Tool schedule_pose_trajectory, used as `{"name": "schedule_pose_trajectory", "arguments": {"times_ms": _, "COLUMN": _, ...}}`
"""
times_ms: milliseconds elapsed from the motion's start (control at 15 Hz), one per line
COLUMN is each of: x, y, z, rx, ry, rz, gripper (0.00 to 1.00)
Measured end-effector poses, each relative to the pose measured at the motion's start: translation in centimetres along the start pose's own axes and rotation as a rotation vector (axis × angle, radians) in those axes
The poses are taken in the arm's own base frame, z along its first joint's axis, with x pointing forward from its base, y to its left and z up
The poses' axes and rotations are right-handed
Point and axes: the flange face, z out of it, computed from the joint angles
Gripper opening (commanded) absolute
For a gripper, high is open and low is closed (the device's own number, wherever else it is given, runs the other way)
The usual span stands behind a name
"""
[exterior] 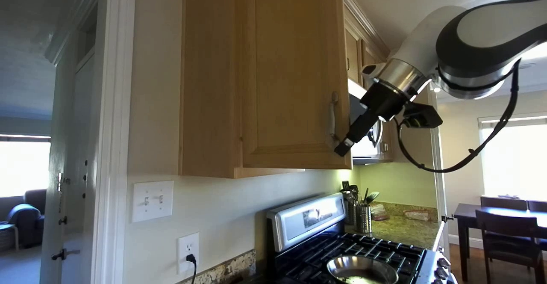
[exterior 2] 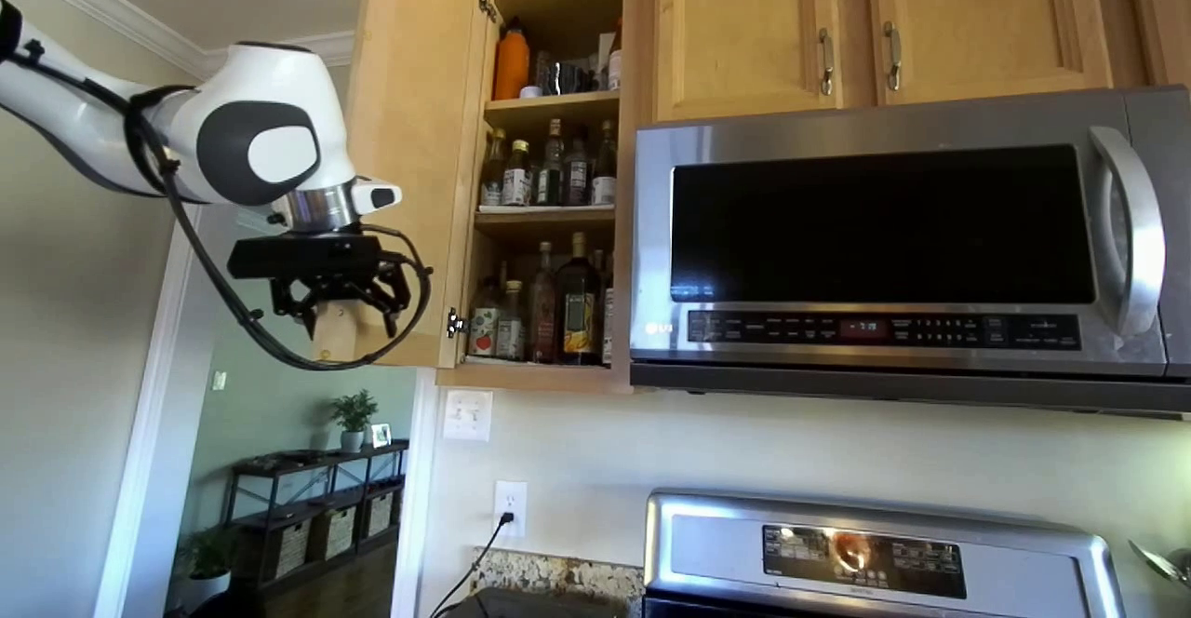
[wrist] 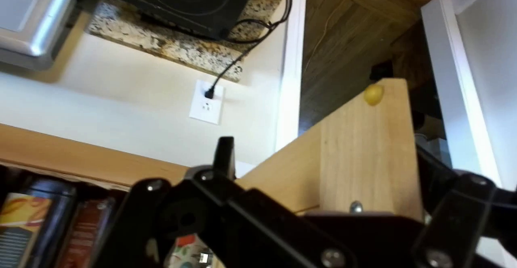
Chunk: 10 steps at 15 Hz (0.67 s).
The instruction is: Close the top cupboard door
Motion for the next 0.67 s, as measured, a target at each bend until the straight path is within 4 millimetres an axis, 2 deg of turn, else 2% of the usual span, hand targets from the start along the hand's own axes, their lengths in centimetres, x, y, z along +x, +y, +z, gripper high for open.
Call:
{"name": "schedule_pose_trajectory", "arguments": {"times_ms": 333, "x": -4.1, "y": 8.7, "z": -1.6, "rx": -0.171, "ry": -0.063, "rz": 0.120, "gripper": 1.00}}
{"name": "schedule_pose_trajectory", "arguments": {"times_ms": 467, "x": -5.4, "y": 10.9, "z": -1.6, "rx": -0.224, "ry": -0.101, "rz": 0.147, "gripper": 1.00}}
{"name": "schedule_pose_trajectory", "arguments": {"times_ms": 667, "x": -6.9, "y": 12.9, "z": -1.1, "rx": -0.294, "ry": -0.176, "rz": 0.142, "gripper": 1.00}}
